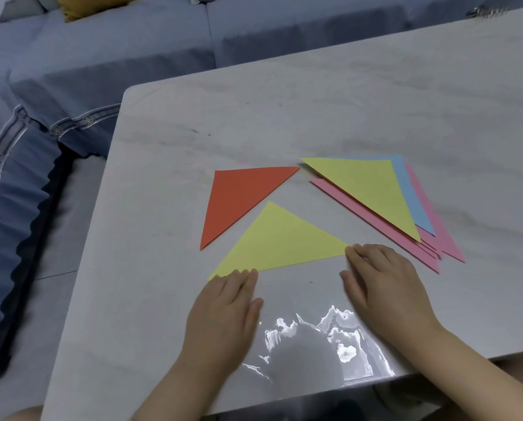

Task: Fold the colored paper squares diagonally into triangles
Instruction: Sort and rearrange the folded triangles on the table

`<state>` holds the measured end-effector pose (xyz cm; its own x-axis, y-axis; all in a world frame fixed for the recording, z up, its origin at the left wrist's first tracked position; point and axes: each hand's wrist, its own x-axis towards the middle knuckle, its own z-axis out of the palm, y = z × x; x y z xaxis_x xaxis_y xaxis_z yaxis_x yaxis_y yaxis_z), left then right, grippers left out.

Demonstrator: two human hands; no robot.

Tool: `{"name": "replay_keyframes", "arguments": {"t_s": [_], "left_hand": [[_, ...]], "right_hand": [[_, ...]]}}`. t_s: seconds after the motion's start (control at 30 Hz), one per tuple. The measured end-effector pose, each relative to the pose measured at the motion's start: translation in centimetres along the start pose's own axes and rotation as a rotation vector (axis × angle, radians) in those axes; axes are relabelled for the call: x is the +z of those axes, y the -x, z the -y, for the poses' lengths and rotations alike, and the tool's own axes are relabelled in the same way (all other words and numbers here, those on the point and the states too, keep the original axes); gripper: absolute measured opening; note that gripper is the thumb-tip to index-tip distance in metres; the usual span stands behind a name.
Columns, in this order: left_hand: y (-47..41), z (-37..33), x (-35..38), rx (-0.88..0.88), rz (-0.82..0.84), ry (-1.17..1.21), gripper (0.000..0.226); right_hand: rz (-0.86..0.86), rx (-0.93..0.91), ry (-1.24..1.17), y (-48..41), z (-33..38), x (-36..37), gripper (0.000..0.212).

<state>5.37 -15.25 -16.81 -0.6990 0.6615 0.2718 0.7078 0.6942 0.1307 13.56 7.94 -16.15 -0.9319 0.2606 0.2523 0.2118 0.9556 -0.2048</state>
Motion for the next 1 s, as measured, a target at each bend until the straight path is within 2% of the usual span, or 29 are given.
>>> {"name": "replay_keyframes", "arguments": {"t_s": [0.17, 0.3, 0.33, 0.4, 0.47, 0.53, 0.63, 0.7, 0.77, 0.83, 0.93, 1.0], "left_hand": [[1.3, 1.2, -0.6, -0.122, -0.038, -0.035, 0.059], [1.4, 1.1, -0.9, -0.178, -0.061, -0.076, 0.059], [1.1, 1.0, -1.2, -0.201, -0.062, -0.096, 0.055], [0.1, 1.0, -2.1, -0.283, -0.017, -0.148, 0.046], [-0.9, 1.6, -3.1, -0.381, 0.032, -0.166, 0.047], [-1.8, 2.4, -3.5, -0.45, 0.018, -0.132, 0.046], [-4.1, 2.9, -3.5, -0.496, -0.073, -0.018, 0.03], [-6.1, 2.9, -3.0, -0.583, 0.043, 0.111, 0.052], [-7.7, 2.9, -2.4, -0.67, 0.125, 0.192, 0.067], [-8.6, 3.1, -1.9, -0.687, 0.139, 0.198, 0.067], [-9.2, 3.0, -1.8, -0.64, 0.125, 0.194, 0.06], [-9.1, 2.6, -1.8, -0.605, 0.095, 0.178, 0.055]], "right_hand": [[0.071, 0.136, -0.043, -1.1, 0.9, -0.8, 0.02], [0.17, 0.201, -0.017, -3.4, 2.3, -1.3, 0.023], [0.228, 0.2, -0.021, -4.1, 2.9, -1.3, 0.025], [0.344, 0.204, -0.066, -5.4, 3.9, -1.3, 0.047], [0.42, 0.22, -0.073, -6.5, 4.7, -0.9, 0.064], [0.48, 0.246, -0.055, -7.6, 4.9, -0.7, 0.069], [0.555, 0.302, -0.091, -8.2, 4.8, -0.6, 0.066], [0.533, 0.308, -0.162, -7.6, 4.7, -0.6, 0.056], [0.445, 0.282, -0.289, -6.4, 4.3, -0.8, 0.035], [0.353, 0.282, -0.457, -4.9, 3.6, -1.2, 0.03], [0.164, 0.411, -0.758, -3.5, 2.0, -2.2, 0.027], [-0.016, 0.506, -0.832, -3.7, 0.5, -3.0, 0.036]]}}
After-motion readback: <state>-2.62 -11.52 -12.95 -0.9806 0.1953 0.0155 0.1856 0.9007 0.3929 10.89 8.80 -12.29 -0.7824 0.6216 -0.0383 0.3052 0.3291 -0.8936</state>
